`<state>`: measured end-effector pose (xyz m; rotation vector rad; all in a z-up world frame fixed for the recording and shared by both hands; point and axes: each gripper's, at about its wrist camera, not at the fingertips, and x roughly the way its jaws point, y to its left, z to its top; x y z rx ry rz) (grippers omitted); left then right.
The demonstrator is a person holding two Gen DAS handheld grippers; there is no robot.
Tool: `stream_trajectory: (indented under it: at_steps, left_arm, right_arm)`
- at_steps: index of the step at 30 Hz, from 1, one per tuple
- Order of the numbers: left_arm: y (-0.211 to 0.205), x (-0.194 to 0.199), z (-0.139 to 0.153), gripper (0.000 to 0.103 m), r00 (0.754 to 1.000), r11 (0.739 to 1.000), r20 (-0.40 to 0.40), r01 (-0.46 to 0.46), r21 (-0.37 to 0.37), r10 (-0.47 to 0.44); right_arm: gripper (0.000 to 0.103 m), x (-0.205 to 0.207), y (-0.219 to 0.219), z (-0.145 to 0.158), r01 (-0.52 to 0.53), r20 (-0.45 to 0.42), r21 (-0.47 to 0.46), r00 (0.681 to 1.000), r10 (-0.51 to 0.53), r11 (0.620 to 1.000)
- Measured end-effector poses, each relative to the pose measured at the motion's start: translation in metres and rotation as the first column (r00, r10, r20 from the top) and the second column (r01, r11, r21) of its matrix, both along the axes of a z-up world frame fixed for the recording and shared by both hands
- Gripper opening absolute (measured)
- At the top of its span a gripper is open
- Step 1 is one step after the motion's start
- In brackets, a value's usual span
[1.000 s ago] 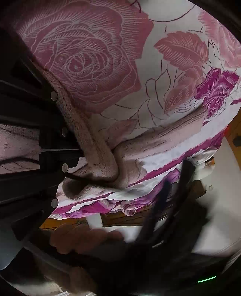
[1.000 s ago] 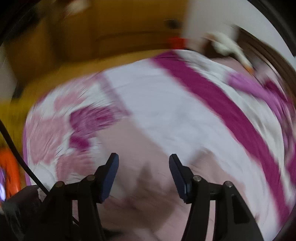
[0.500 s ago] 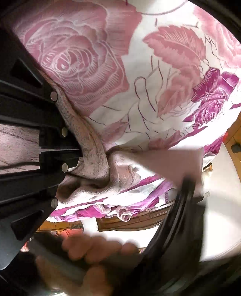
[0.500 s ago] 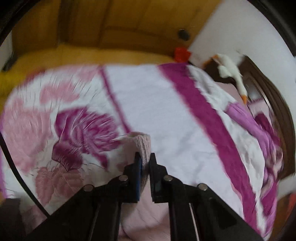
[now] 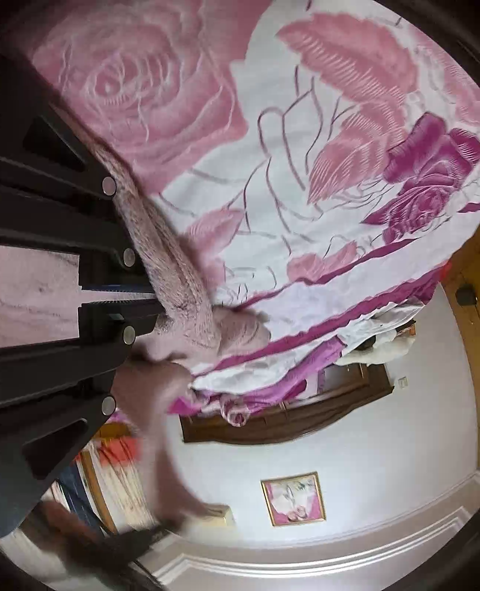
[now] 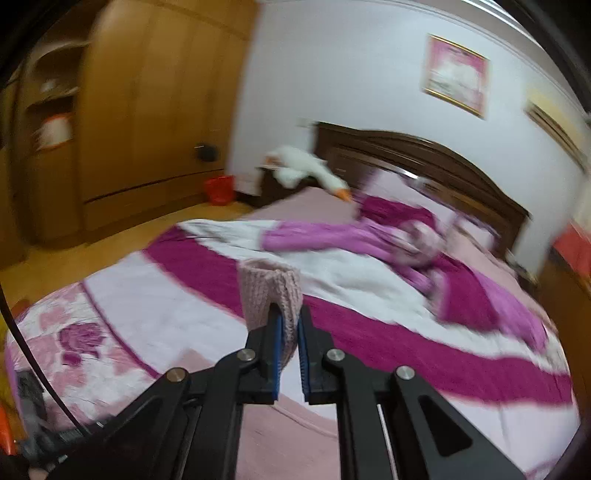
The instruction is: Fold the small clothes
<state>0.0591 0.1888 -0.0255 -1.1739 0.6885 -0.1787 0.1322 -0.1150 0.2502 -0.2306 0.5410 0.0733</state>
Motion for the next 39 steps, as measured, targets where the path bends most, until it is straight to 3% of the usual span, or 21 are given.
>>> stream_trajectory:
  at_steps: [4,10,13,14,17,18,22,24,27,29,31,35,37,39]
  left_arm:
    - [0.005,0.005,-0.005,0.000,1.000,1.000,0.013,0.004,-0.022,-0.003]
    - [-0.001,0.002,-0.005,0.000,0.991,0.989,0.069,0.121,-0.087,-0.115]
    - [-0.012,0.004,0.000,0.000,0.990,0.992,0.060,0.124,0.022,-0.125]
    - [-0.015,0.008,0.000,0.000,0.990,0.991,0.052,0.128,0.037,-0.130]
    - [-0.019,0.015,0.002,0.000,0.992,0.991,0.050,0.114,0.075,-0.118]
    - [-0.020,0.017,0.001,0.000,0.995,0.992,0.051,0.086,0.090,-0.091]
    - [-0.017,0.021,-0.003,0.000,0.998,0.999,0.064,-0.031,0.041,0.028]
    - [-0.006,0.023,-0.005,0.000,0.993,0.995,0.076,-0.084,-0.050,0.087]
    - [0.010,0.022,-0.008,0.000,0.986,0.987,0.084,-0.134,-0.087,0.142]
    - [0.010,0.018,-0.011,0.000,0.991,0.987,0.077,-0.094,-0.131,0.105]
    - [0.004,0.012,-0.009,0.000,0.998,0.992,0.058,-0.027,-0.124,0.034]
    - [-0.017,0.002,0.000,0.002,0.983,0.979,-0.039,0.172,-0.108,-0.177]
    - [-0.019,-0.008,0.014,0.003,0.980,0.972,-0.029,0.190,-0.136,-0.196]
    - [-0.019,-0.010,0.037,0.003,0.980,0.974,-0.002,0.197,-0.110,-0.198]
  right_arm:
    - [0.008,-0.027,-0.085,-0.020,0.134,-0.050,0.167,0.991,-0.127,0.977]
    - [0.008,-0.079,-0.157,-0.129,0.331,-0.240,0.369,0.937,-0.255,0.868]
    - [0.008,-0.106,-0.182,-0.178,0.404,-0.277,0.490,0.912,-0.302,0.772]
    - [0.008,-0.111,-0.195,-0.192,0.426,-0.296,0.554,0.904,-0.309,0.715]
    - [0.008,-0.109,-0.221,-0.206,0.442,-0.335,0.679,0.897,-0.289,0.586]
    - [0.008,-0.109,-0.225,-0.204,0.433,-0.325,0.702,0.901,-0.286,0.566]
    - [0.008,-0.115,-0.222,-0.193,0.403,-0.288,0.711,0.915,-0.284,0.577]
    - [0.008,-0.115,-0.216,-0.189,0.376,-0.271,0.710,0.926,-0.261,0.595]
    - [0.009,-0.107,-0.208,-0.183,0.340,-0.259,0.692,0.940,-0.221,0.637]
    - [0.009,-0.107,-0.204,-0.183,0.342,-0.270,0.664,0.939,-0.214,0.665]
    - [0.010,-0.107,-0.203,-0.183,0.353,-0.274,0.635,0.935,-0.227,0.687]
    - [0.012,-0.111,-0.212,-0.190,0.420,-0.319,0.617,0.906,-0.276,0.666]
    - [0.012,-0.118,-0.218,-0.189,0.432,-0.305,0.624,0.902,-0.306,0.651]
    - [0.012,-0.130,-0.219,-0.180,0.421,-0.250,0.608,0.906,-0.341,0.673]
